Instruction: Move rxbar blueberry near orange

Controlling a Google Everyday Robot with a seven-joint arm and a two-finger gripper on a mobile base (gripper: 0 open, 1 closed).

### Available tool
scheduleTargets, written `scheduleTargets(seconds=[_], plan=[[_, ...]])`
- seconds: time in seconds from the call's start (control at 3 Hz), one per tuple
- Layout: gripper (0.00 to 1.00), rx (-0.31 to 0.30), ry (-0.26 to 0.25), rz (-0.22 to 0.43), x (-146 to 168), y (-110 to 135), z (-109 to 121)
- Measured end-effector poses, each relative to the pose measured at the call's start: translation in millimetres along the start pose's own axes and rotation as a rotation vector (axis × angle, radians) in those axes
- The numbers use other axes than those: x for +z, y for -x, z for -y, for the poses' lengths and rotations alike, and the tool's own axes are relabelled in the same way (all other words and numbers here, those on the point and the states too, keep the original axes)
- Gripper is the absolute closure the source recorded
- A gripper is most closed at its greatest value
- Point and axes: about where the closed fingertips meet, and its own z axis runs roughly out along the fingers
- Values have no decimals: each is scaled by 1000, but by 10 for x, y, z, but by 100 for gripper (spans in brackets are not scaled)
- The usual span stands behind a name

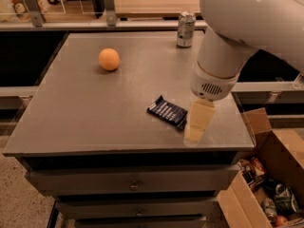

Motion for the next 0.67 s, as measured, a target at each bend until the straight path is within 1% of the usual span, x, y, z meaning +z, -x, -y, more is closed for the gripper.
scheduleTargets(seconds=[0.33, 0.67], plan=[[0, 18, 42, -1, 198, 132, 10], [0, 36, 69, 3, 352, 244, 36]])
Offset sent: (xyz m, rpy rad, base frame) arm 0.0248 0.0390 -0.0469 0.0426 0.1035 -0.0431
